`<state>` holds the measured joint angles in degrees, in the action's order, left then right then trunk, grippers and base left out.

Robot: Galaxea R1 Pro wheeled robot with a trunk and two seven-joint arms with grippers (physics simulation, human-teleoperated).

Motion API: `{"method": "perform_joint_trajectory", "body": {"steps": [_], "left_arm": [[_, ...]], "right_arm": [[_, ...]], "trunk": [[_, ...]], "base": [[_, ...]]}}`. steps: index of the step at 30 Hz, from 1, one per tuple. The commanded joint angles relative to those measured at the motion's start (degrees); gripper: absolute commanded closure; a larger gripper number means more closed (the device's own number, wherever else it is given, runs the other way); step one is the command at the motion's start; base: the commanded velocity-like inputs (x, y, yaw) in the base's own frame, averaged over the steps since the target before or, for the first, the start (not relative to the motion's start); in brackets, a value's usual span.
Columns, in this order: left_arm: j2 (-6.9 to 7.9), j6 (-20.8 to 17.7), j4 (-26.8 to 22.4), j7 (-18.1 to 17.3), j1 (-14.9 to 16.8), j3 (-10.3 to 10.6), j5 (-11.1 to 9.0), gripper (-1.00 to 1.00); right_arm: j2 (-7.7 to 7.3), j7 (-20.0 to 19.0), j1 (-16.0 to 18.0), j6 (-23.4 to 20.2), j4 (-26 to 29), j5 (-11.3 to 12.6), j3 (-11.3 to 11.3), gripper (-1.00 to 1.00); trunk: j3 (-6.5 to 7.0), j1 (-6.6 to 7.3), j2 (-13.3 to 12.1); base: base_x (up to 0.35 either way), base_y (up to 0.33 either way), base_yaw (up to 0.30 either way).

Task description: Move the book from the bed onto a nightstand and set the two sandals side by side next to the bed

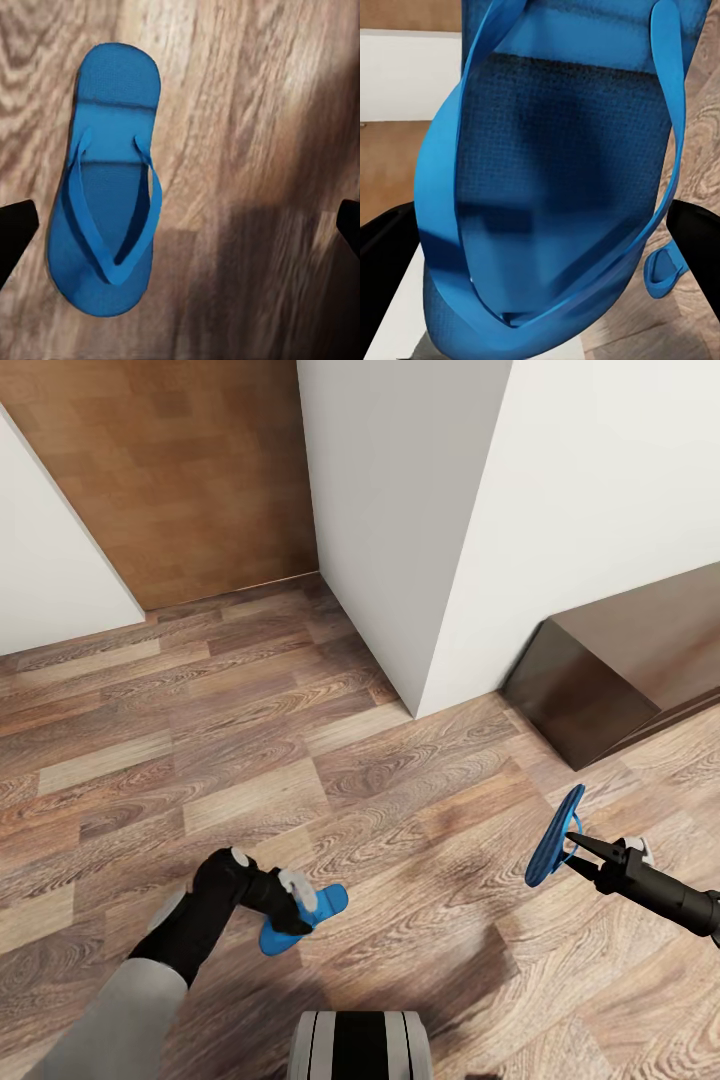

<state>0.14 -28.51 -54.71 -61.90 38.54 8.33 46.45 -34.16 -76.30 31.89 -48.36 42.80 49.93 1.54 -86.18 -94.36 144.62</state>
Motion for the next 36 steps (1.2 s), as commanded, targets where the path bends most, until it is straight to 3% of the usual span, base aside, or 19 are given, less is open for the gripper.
{"method": "perform_joint_trajectory", "body": {"steps": [1,9,18,36], "left_arm": [[0.09,-0.6,0.01,-0.91,0.57,0.09,0.76,-1.0],[1.37,-0.75,0.28,-1.93,1.51,-0.06,1.78,-1.0],[1.44,-0.84,0.2,-2.25,1.53,-0.07,1.81,-1.0],[1.34,-0.84,-0.1,-2.26,1.53,-0.07,1.89,-1.0]], "right_arm": [[-0.02,0.02,0.01,-0.42,0.0,0.26,-0.04,1.0],[-0.03,0.01,0.01,-0.42,0.0,0.26,-0.04,1.0],[-0.06,0.01,0.01,-0.42,0.0,0.26,-0.04,1.0],[-0.1,0.01,0.01,-0.42,0.0,0.26,-0.04,1.0]], "trunk": [[-0.04,0.01,0.01],[-0.04,0.01,0.01],[-0.04,0.01,0.01],[-4.03,-0.46,0.26]], "base": [[0.0,0.0,0.0],[0.0,0.0,0.0],[0.0,0.0,0.0],[0.0,0.0,0.0]]}}
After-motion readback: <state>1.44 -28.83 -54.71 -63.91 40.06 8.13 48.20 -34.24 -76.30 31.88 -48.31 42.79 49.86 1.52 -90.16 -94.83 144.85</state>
